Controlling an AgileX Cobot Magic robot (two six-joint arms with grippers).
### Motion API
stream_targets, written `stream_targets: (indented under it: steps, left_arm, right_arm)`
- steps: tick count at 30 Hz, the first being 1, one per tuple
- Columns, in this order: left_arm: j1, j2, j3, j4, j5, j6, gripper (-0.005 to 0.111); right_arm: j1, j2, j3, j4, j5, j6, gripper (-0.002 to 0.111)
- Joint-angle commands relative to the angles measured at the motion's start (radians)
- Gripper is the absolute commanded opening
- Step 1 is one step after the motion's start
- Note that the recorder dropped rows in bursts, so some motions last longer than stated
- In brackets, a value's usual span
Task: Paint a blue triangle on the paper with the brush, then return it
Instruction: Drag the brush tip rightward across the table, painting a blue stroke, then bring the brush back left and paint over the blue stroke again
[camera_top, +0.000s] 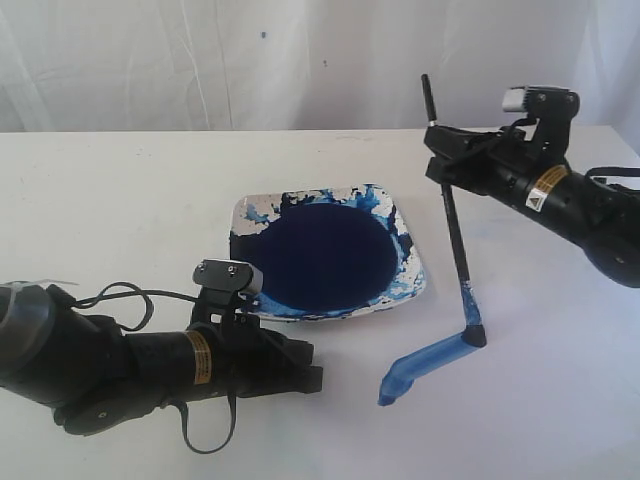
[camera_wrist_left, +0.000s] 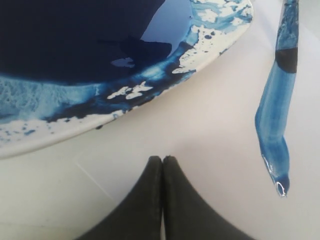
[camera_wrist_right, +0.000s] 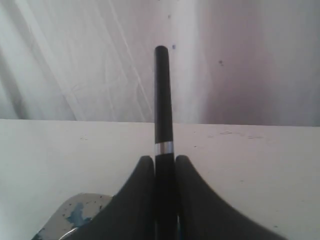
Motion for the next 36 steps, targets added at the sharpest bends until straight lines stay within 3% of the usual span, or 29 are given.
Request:
stream_targets:
  steps: [1,14,24,36]
  left_arm:
    - [-0.002,-0.007,0.004,0.002,0.019,0.001,0.000]
    - [-0.002,-0.007,0.004,0.002,0.019,0.001,0.000]
    - [-0.002,-0.007,0.004,0.002,0.019,0.001,0.000]
    - [-0.002,-0.007,0.004,0.002,0.019,0.001,0.000]
  right_arm:
    - [-0.059,-0.002,0.001,0.013,0.007,-0.020,0.000]
    - [-0.125,-0.004,0.001,0.019,0.003,-0.012,0.000]
    - [-0.125,-0.062,0.001,0.005,-0.007,0.145,0.000]
    - [-0.125,-0.262,0.016,-0.240,0.001,0.404,0.000]
